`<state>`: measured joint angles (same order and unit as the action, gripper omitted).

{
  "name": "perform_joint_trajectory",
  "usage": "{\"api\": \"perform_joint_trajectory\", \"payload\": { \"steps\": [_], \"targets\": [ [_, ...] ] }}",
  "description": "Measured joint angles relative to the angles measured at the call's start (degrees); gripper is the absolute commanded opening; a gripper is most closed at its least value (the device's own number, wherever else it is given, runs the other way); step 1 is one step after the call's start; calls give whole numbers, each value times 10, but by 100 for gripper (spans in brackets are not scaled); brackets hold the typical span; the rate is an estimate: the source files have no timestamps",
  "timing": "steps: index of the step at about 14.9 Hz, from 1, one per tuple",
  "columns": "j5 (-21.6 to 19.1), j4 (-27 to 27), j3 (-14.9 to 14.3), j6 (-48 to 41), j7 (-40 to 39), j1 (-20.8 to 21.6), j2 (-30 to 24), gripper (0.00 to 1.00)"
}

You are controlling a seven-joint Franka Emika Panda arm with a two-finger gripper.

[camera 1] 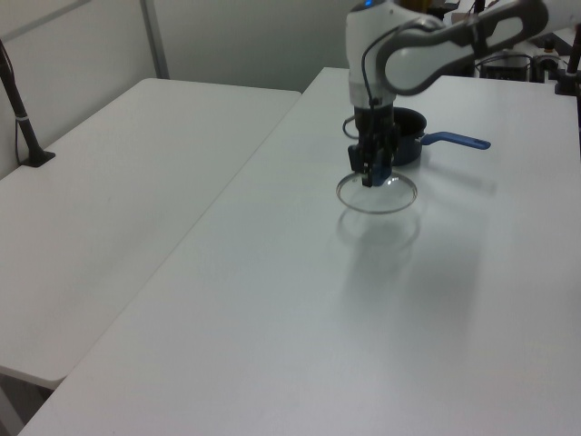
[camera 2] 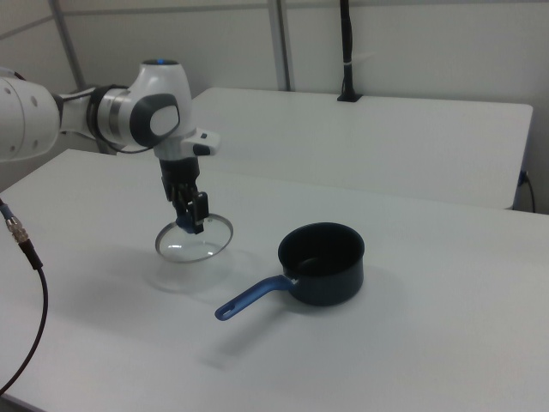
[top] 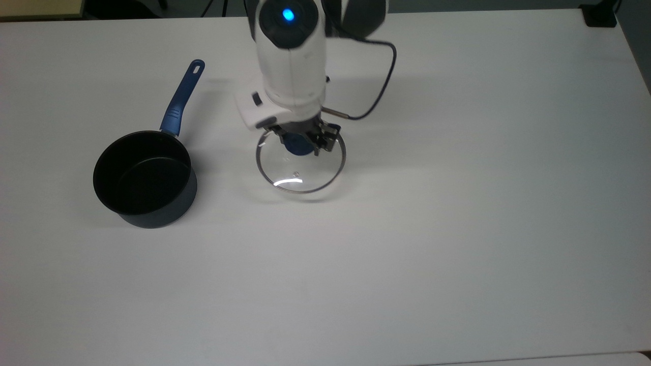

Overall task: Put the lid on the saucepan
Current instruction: 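Carry the glass lid over the navy saucepan opening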

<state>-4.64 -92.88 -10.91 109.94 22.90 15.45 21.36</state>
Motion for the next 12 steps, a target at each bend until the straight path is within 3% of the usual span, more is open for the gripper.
{"api": "perform_joint_trajectory", "payload": {
  "steps": [8,12],
  "targets": [
    [0,45,-2,-50,0,-52,-30,61],
    [1,74,-3,-52,-14,-124,-31,61]
  ]
}}
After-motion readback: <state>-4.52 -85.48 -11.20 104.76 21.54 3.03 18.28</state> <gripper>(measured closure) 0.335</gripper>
